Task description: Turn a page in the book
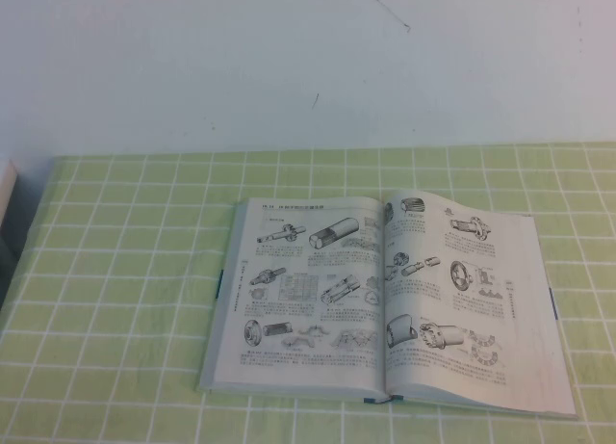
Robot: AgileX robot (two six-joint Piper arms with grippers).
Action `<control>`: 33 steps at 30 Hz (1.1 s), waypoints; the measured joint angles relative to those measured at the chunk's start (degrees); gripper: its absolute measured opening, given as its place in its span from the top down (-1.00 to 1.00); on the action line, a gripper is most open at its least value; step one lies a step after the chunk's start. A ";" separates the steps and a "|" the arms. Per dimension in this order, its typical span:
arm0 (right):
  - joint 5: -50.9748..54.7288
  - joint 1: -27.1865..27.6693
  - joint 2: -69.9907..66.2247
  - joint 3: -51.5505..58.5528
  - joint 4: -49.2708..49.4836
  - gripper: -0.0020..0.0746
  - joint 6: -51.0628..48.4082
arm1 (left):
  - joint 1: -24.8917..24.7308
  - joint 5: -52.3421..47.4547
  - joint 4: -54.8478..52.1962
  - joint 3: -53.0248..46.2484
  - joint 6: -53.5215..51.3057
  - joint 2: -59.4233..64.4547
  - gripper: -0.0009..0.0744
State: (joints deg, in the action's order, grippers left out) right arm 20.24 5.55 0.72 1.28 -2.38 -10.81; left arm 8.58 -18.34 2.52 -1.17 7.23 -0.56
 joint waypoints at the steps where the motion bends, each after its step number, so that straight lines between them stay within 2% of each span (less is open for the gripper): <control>1: 0.00 0.00 0.00 0.00 0.00 0.95 0.00 | 0.00 0.00 0.00 0.00 0.00 0.00 0.99; 14: 0.00 0.00 0.00 0.00 0.28 0.95 0.00 | 0.00 0.00 0.00 0.00 0.00 0.00 0.99; 23: -0.67 0.00 0.00 0.00 6.77 0.95 0.00 | 0.00 0.00 1.62 0.00 0.00 0.00 0.99; 28: -3.95 0.00 0.00 0.37 18.50 0.96 0.86 | 0.00 0.72 7.15 0.00 0.09 0.00 0.99; 33: -6.25 0.00 0.00 0.37 41.74 0.95 3.66 | 0.00 4.14 14.79 -0.11 0.09 0.00 0.99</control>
State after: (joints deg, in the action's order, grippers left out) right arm 13.99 5.55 0.72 1.65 39.36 -7.15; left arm 8.58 -14.20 17.31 -1.29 7.32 -0.56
